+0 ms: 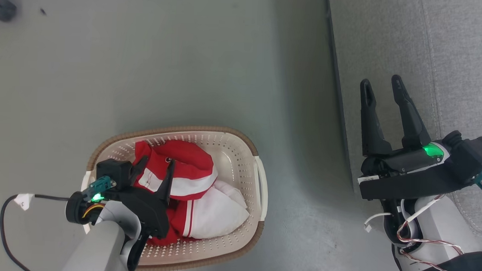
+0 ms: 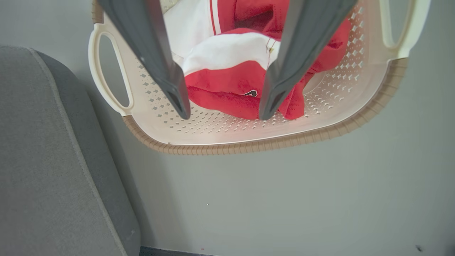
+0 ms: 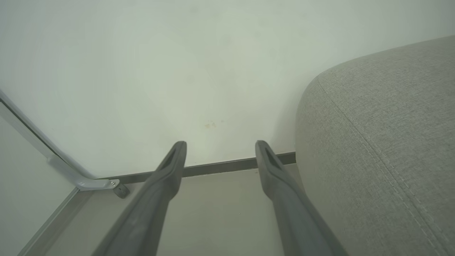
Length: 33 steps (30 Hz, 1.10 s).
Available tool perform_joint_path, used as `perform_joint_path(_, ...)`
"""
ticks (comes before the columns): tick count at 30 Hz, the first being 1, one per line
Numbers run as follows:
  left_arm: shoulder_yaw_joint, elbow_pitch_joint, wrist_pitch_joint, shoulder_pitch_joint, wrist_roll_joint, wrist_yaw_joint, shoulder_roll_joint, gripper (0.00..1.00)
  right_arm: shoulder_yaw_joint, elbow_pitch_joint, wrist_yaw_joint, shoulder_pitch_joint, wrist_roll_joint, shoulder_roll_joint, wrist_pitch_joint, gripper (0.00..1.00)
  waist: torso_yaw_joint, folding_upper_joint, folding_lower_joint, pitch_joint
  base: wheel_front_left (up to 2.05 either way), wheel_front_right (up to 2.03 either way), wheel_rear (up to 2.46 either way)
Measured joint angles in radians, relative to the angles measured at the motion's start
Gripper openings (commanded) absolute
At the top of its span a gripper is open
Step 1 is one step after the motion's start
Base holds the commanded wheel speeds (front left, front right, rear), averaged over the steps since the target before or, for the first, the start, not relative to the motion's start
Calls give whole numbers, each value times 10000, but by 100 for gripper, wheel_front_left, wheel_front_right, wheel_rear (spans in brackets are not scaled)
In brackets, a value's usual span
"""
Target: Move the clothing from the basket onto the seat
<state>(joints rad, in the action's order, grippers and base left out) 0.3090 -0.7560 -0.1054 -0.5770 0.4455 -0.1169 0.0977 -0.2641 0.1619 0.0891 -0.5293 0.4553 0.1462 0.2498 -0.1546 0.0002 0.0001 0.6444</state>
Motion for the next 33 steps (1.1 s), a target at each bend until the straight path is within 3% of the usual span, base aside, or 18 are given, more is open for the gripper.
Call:
perform_joint_path(9,240,-899,295,-506,-86,-63,44,100,-113,-138,79,-437,-107,-222,42,100,-198,0,0,732,0,0,0)
perform_joint_path(25,734,-2437,1139,-1964,-533,-65,621,100,-504,-257,173,-997,-247,-516,69,100,-782,-1,-1,1996,0,0,0)
perform_joint_path(33,1127,-2913,1557,-2833,-959,-65,571,100,-608,-257,228,-1069,-247,-612,71,100,-1139,-1,-1,2563,0,0,0)
